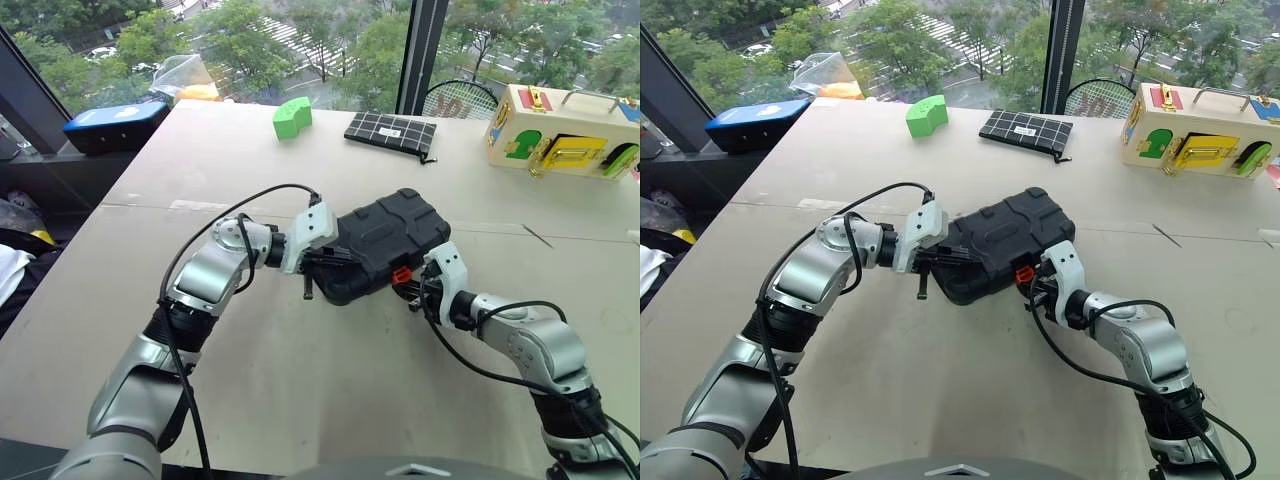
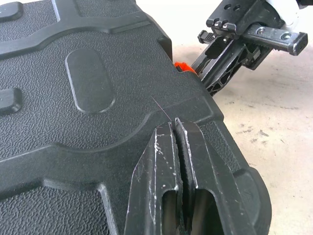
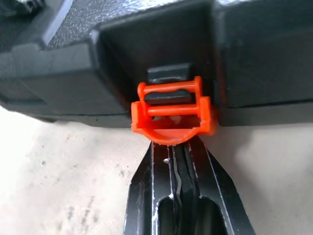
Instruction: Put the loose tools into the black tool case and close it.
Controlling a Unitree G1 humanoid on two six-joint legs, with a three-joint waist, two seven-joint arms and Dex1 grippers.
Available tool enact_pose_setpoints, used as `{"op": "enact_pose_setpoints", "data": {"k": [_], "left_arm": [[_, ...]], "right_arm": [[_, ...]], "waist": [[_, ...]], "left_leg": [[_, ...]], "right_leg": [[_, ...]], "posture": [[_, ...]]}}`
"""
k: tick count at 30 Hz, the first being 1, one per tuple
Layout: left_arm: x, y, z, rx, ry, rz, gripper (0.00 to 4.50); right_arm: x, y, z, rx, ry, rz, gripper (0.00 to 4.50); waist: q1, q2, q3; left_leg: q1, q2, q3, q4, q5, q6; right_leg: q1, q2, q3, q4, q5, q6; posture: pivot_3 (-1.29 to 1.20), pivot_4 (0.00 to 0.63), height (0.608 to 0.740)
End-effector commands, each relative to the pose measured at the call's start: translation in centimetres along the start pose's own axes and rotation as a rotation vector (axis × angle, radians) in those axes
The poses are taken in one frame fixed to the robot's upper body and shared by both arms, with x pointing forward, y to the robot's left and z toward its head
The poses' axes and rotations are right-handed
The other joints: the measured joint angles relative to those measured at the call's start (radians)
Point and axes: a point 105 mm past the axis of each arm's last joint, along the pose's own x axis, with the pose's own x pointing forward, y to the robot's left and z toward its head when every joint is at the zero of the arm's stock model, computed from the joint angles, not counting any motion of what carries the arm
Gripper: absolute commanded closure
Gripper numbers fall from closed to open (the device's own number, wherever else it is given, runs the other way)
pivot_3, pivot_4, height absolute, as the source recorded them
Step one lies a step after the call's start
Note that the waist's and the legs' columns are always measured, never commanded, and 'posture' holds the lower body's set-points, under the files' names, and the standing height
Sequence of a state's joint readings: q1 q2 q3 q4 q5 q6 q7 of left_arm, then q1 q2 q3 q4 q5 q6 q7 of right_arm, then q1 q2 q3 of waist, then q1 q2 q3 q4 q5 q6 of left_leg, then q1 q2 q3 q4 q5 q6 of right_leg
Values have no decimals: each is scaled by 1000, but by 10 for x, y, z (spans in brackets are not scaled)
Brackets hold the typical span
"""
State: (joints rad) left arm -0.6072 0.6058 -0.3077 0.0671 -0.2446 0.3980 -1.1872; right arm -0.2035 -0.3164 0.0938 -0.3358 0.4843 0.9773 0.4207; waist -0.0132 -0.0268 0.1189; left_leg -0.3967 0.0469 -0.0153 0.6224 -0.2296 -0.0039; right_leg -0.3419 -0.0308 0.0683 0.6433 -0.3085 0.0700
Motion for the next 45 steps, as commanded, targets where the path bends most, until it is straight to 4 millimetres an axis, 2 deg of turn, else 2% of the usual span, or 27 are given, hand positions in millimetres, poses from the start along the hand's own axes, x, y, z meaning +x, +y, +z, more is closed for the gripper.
{"op": "enact_pose_setpoints", "data": {"k": [1,7,23,25,27,28,29,31,33,35,38,39,41,43,45], "left_arm": [[10,-11,-35,-83,119,-33,4417],[13,-16,-43,-79,142,-50,4417],[15,-26,-52,-78,145,-45,4417],[11,-21,-36,-102,13,1,4417],[2,-8,-2,-121,-255,108,4417],[-5,-6,6,-110,-315,139,4417],[-15,-9,13,-180,-379,108,4476],[-31,-15,19,-247,-430,87,3935],[-43,-23,15,-261,-421,105,3179],[-56,-28,10,-285,-411,141,2164],[-86,-44,-12,-327,-329,199,831],[-96,-49,-19,-337,-302,221,119],[-108,-55,-27,-349,-273,251,45],[-124,-69,-46,-337,-182,305,45],[-131,-81,-60,-346,-119,331,45]], "right_arm": [[-15,5,50,-31,-195,12,4500],[-24,18,73,-5,-284,62,4500],[-14,35,80,1,-309,144,4500],[-26,41,94,-115,-396,134,4500],[-37,36,103,-297,-446,25,4500],[-42,38,105,-301,-468,56,4500],[-50,36,104,-353,-471,46,4257],[-63,35,95,-419,-437,65,3632],[-78,31,84,-487,-386,62,2688],[-96,26,75,-512,-354,60,1646],[-137,11,49,-539,-252,5,237],[-150,8,40,-544,-213,-15,0],[-168,4,29,-541,-170,-36,0],[-197,-1,16,-538,-131,-101,0],[-215,-3,5,-553,-89,-146,0]], "waist": [[0,1,0],[-1,2,1],[-25,5,-5],[-20,6,-7],[-13,7,-6],[-8,8,-5],[-3,5,-4],[0,0,0],[-1,1,2],[-1,3,3],[0,3,3],[0,3,3],[2,3,4],[2,3,4],[2,4,4]], "left_leg": [[0,0,0,0,0,0],[0,0,0,0,0,0],[3,1,1,-3,0,0],[2,1,0,-4,0,0],[1,0,-1,-5,0,0],[0,0,-1,-5,0,0],[-1,-1,0,-5,0,0],[-5,-1,-2,-5,0,0],[-5,-1,-5,-4,0,0],[-3,-1,-8,-5,0,0],[-3,-1,-7,-6,0,0],[-1,-1,-8,-8,0,0],[-2,0,-7,-8,0,0],[0,0,-7,-8,0,0],[0,0,-6,-8,0,-1]], "right_leg": [[0,0,0,0,0,0],[0,0,0,0,0,0],[0,1,2,0,0,0],[0,1,1,0,0,0],[-1,0,0,-1,0,0],[-1,-1,0,-1,0,0],[-2,-2,0,-1,0,0],[-4,-2,-2,-2,0,0],[-4,-2,-4,-2,0,0],[-2,-3,-3,-2,0,0],[-1,-3,-3,-5,0,0],[0,-3,-3,-6,-1,0],[0,-3,-3,-6,-1,-1],[2,-3,-3,-7,-1,-1],[2,-4,-2,-8,-1,-1]], "posture": [[0,150,740],[0,150,740],[0,150,740],[0,150,740],[0,150,740],[0,150,740],[0,150,740],[0,150,740],[0,150,740],[0,150,740],[0,150,740],[0,150,740],[0,150,740],[0,150,740],[0,150,740]]}}
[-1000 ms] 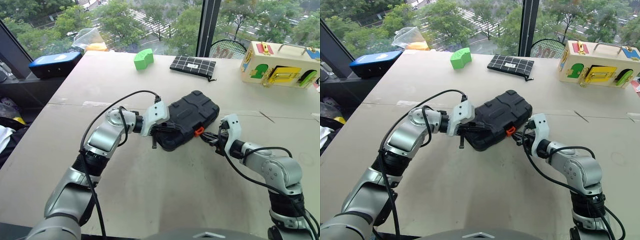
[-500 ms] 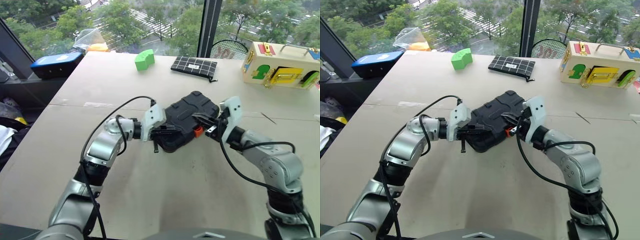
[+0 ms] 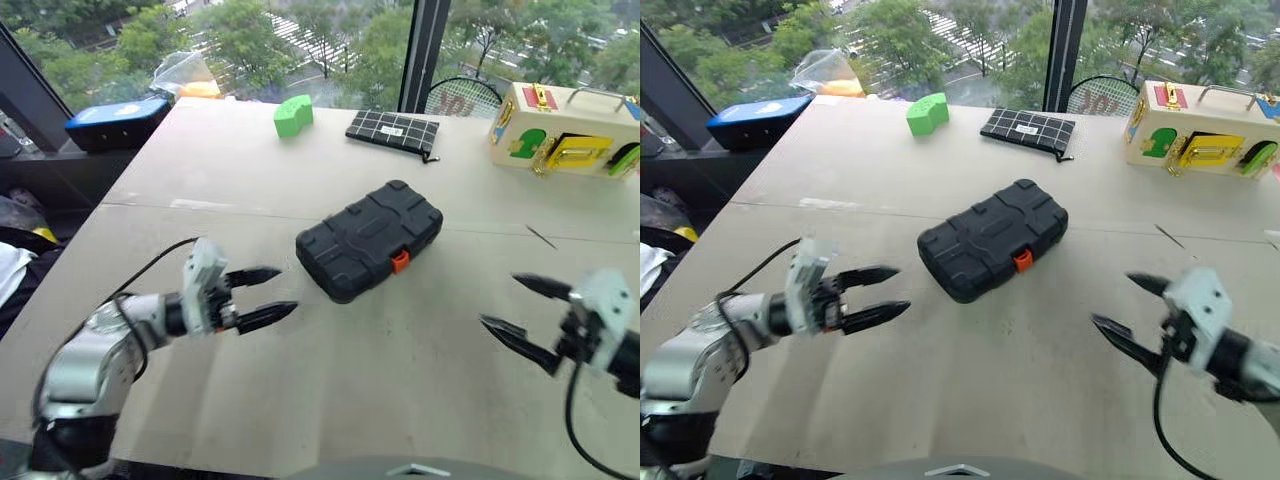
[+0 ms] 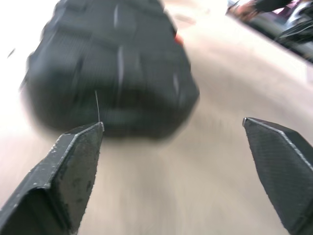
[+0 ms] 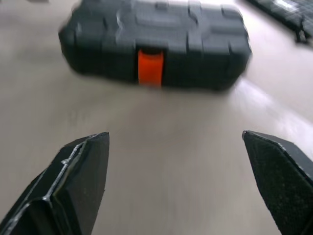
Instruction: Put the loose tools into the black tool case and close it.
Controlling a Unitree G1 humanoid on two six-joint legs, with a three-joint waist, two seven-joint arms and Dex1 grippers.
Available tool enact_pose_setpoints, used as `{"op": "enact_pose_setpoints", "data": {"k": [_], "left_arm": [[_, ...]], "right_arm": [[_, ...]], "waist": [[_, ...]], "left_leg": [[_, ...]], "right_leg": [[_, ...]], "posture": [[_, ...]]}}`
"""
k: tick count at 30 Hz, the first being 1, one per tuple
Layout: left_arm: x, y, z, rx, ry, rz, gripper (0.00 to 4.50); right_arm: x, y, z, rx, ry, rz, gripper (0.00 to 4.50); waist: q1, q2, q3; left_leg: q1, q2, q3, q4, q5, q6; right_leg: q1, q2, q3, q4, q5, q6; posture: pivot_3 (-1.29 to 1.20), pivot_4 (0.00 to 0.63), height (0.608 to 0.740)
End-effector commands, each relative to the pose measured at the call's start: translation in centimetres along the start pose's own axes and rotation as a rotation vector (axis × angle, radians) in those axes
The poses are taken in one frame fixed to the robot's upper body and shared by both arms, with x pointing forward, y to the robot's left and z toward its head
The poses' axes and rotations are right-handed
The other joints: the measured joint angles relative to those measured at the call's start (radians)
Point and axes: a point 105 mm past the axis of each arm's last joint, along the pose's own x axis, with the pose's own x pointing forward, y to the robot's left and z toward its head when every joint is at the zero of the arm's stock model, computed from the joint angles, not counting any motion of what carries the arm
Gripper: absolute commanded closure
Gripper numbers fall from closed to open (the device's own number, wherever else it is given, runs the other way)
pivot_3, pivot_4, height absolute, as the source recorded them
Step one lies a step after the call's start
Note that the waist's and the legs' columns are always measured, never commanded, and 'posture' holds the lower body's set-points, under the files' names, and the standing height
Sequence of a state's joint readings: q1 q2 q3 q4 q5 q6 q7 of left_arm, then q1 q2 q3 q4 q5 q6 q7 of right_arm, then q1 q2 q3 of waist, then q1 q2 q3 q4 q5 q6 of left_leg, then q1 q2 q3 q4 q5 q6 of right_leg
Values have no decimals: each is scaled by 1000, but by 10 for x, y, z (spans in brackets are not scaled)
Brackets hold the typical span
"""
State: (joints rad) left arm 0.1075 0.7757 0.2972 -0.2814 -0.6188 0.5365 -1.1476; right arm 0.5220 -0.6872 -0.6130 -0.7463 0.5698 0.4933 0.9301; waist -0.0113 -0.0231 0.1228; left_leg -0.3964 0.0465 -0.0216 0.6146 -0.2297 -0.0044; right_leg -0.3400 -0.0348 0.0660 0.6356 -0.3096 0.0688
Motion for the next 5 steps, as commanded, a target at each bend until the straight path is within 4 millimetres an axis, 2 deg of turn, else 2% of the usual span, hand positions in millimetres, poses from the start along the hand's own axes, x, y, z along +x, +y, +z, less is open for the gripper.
{"op": "enact_pose_setpoints", "data": {"k": [1,5], "left_arm": [[-20,-10,-10,61,62,42,45],[-15,-16,-9,22,42,46,45]], "right_arm": [[-33,2,1,-101,28,-41,0],[-35,6,-9,-95,39,-40,0]], "waist": [[0,0,0],[0,0,1]], "left_leg": [[0,0,1,-1,0,0],[0,6,3,0,0,0]], "right_leg": [[0,-1,0,-1,-1,-2],[0,-2,1,-3,-3,-5]], "posture": [[0,150,740],[0,150,740]]}}
